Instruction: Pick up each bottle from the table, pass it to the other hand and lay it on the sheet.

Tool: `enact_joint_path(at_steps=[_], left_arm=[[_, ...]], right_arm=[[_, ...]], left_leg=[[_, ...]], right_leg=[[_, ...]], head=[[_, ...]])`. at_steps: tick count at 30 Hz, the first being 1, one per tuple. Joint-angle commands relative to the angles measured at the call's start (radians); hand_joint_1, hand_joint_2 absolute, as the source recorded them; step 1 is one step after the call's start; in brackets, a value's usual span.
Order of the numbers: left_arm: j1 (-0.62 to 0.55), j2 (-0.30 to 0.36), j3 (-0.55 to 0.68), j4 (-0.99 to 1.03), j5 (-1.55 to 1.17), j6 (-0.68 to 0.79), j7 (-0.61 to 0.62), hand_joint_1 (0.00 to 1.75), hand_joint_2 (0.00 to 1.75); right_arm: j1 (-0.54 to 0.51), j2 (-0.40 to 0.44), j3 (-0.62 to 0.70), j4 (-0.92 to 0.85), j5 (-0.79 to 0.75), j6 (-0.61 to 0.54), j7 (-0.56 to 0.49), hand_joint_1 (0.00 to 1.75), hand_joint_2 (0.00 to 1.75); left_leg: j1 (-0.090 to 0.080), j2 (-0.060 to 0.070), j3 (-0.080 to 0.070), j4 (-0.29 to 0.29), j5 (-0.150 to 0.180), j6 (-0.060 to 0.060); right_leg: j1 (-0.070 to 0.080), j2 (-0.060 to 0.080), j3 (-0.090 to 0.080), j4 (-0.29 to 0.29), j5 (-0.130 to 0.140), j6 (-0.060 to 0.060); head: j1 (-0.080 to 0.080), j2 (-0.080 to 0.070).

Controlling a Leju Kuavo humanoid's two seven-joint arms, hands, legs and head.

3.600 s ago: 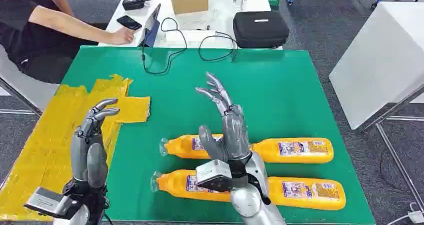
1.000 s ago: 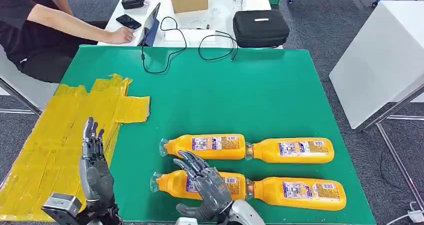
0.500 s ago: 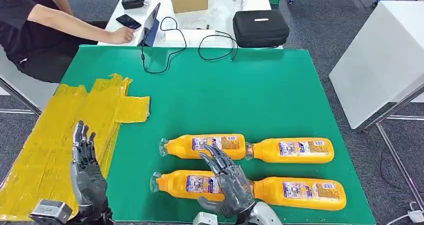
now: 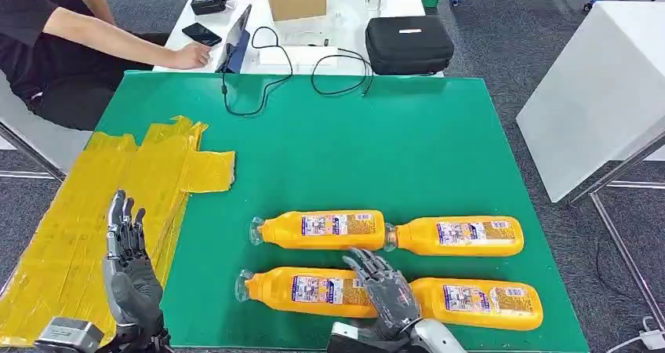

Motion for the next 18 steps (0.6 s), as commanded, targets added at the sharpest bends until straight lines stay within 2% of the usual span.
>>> enact_joint_path(at_steps=[1,9,18], left_arm=[[-0.018,-0.015,0.034,0.032,0.0,-0.005,0.004,0.0,0.0],[-0.018,-0.015,0.034,0.032,0.0,-0.005,0.004,0.0,0.0],[-0.007,-0.018,0.05,0.028,0.009,-0.017,0.004,0.0,0.0]], right_arm=[[-0.038,-0.013,-0.009,0.112,-0.005,0.009,0.002,0.0,1.75],[-0.038,-0.013,-0.009,0.112,-0.005,0.009,0.002,0.0,1.75],[-0.038,-0.052,0.02,0.156,-0.023,0.068,0.022,0.0,1.75]], left_leg=[[0.0,0.001,0.003,-0.001,-0.001,-0.001],[0.0,0.002,0.006,-0.001,-0.002,-0.002],[0.0,0.001,0.007,-0.001,-0.002,-0.002]], right_leg=[[0.0,0.0,0.003,-0.001,-0.001,0.0],[0.0,0.0,0.006,-0.001,-0.001,0.0],[0.0,0.0,0.007,-0.002,-0.001,0.0]], head=[[0.0,0.0],[0.0,0.0],[0.0,0.0]])
